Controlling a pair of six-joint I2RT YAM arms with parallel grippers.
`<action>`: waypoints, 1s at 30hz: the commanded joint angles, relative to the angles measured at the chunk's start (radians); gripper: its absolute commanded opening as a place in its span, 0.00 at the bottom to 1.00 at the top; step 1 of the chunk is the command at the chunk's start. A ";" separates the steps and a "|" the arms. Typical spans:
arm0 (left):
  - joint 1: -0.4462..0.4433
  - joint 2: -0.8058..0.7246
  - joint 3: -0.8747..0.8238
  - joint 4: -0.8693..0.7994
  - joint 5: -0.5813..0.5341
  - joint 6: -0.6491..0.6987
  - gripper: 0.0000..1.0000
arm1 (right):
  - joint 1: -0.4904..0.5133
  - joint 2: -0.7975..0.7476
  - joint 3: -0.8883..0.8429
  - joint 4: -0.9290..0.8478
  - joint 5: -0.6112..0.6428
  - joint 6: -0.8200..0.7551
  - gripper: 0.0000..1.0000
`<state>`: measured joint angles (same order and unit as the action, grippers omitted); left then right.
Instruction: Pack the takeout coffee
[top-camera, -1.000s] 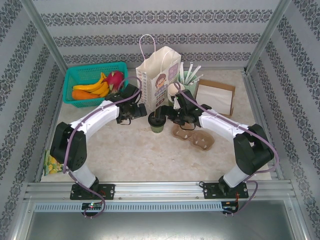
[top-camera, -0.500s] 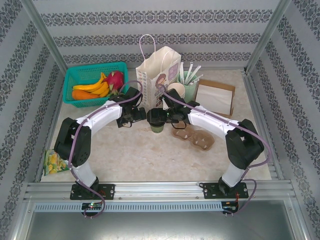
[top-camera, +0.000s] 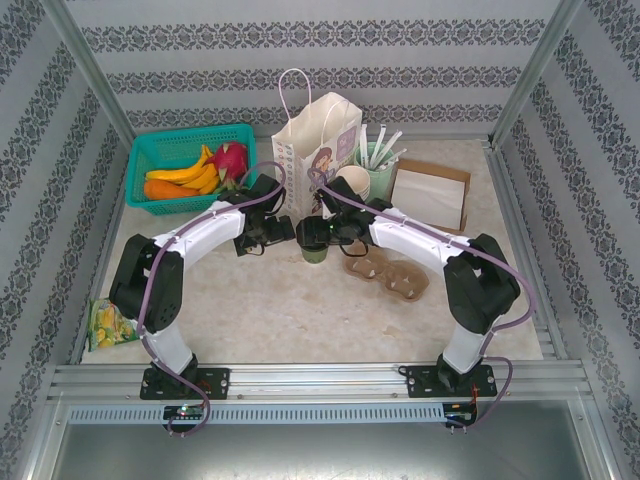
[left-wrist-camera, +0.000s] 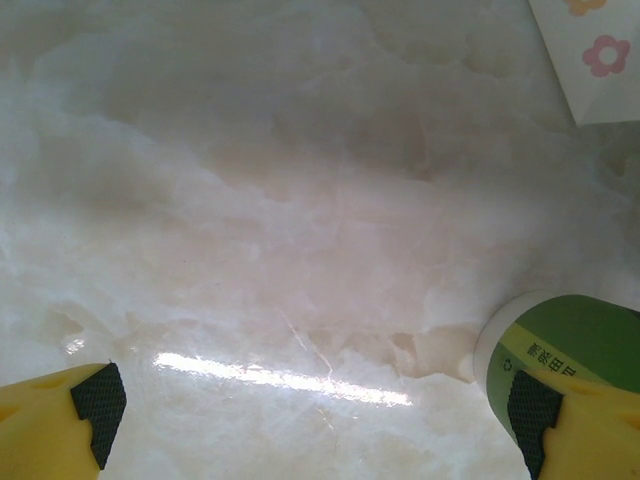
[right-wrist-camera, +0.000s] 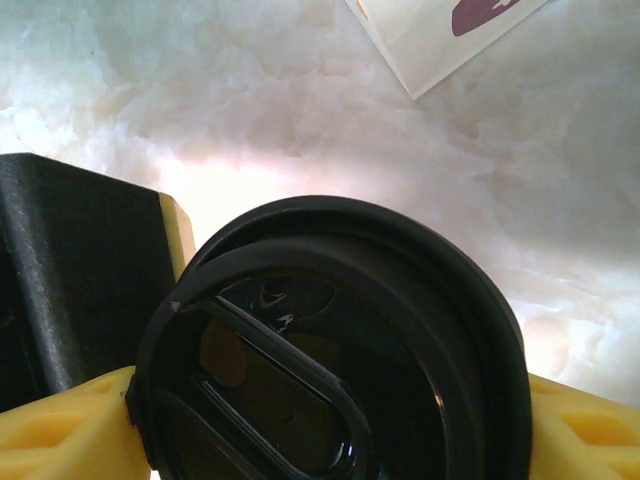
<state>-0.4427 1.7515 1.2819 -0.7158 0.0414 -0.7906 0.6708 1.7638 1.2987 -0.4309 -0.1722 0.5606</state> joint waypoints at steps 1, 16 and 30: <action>0.011 0.015 -0.003 -0.010 0.014 0.005 1.00 | 0.016 0.073 -0.023 -0.123 0.047 -0.010 0.72; 0.012 -0.025 -0.012 0.018 0.009 0.007 1.00 | 0.027 0.010 -0.001 -0.166 0.094 -0.005 0.63; 0.010 -0.077 -0.040 0.088 0.009 0.018 1.00 | -0.088 -0.221 -0.076 -0.099 0.026 0.013 0.59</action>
<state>-0.4362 1.7100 1.2572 -0.6701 0.0490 -0.7898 0.6136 1.6161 1.2392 -0.5228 -0.1398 0.5621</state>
